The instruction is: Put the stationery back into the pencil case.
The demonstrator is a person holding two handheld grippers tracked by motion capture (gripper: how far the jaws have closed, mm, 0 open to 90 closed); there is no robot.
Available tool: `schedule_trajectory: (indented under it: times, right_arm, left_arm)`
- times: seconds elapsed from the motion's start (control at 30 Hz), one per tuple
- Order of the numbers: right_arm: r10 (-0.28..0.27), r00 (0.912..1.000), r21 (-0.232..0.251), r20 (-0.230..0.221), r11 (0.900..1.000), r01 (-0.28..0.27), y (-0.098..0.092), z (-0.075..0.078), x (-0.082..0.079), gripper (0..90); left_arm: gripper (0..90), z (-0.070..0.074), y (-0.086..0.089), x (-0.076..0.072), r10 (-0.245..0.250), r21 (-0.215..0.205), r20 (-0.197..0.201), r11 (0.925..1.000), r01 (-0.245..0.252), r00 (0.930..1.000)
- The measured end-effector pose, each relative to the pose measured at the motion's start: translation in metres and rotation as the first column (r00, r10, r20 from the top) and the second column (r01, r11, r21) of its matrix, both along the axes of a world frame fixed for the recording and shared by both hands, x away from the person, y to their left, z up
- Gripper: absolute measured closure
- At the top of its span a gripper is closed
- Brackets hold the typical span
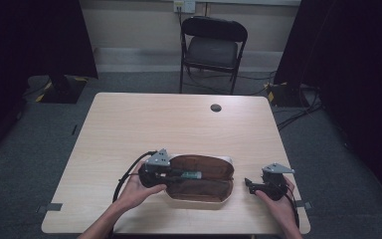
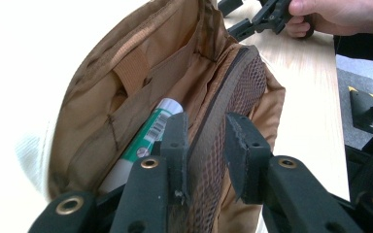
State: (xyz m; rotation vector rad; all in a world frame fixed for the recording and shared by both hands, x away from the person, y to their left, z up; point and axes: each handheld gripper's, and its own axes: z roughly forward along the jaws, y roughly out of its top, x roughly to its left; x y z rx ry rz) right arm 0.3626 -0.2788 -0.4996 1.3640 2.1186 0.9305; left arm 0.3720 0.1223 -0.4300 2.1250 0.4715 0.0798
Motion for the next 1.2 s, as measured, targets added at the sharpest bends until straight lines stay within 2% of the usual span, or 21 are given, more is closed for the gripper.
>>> schedule_trajectory:
  times: [0.03, 0.17, 0.43, 0.53, 0.63, 0.83, 1.0, 1.1, 1.2]
  right_arm:
    - [-0.001, 1.0000, 0.000, 0.000, 1.000, 0.001, 0.000, 0.000, 0.000, 17.5]
    - [0.000, 1.0000, 0.000, 0.000, 1.000, 0.000, 0.000, 0.000, 0.000, 17.5]
    - [0.000, 1.0000, 0.000, -0.001, 1.000, 0.000, 0.000, 0.000, 0.000, 17.4]
    - [0.000, 1.0000, 0.000, -0.002, 1.000, 0.000, 0.000, 0.000, 0.000, 17.4]
    - [0.000, 1.0000, 0.000, -0.001, 1.000, 0.000, 0.000, 0.000, 0.000, 17.4]
    - [0.000, 1.0000, 0.001, -0.002, 1.000, 0.000, 0.000, 0.000, 0.000, 17.4]
    - [0.000, 1.0000, 0.001, -0.002, 1.000, 0.000, 0.000, 0.000, 0.000, 17.4]
    - [0.000, 1.0000, 0.001, -0.002, 1.000, 0.000, 0.000, 0.000, 0.000, 17.4]
    - [0.000, 1.0000, 0.001, -0.002, 1.000, 0.000, 0.000, 0.000, 0.000, 17.4]
  left_arm:
    - [71.0, 0.000, 0.002, 0.000, 0.004, -0.012, 0.000, 0.9999, -0.004, 1.0000]
    - [67.1, 0.003, 0.009, 0.000, 0.020, -0.002, 0.003, 0.9998, -0.020, 0.9998]
    - [61.1, 0.005, 0.030, -0.001, 0.045, -0.038, -0.010, 0.9983, -0.045, 0.9990]
    - [59.1, 0.004, 0.039, -0.002, 0.071, -0.040, -0.012, 0.9966, -0.072, 0.9974]
    - [53.4, 0.004, 0.047, -0.003, 0.097, -0.044, -0.008, 0.9943, -0.097, 0.9953]
    - [39.3, 0.003, 0.060, -0.006, 0.138, -0.018, -0.004, 0.9902, -0.138, 0.9904]
    - [32.4, 0.002, 0.073, -0.007, 0.171, -0.011, -0.012, 0.9852, -0.171, 0.9852]
    - [27.7, -0.001, 0.081, -0.008, 0.192, 0.012, -0.012, 0.9814, -0.192, 0.9814]
    - [27.2, -0.003, 0.090, -0.009, 0.211, 0.018, -0.004, 0.9774, -0.211, 0.9775]
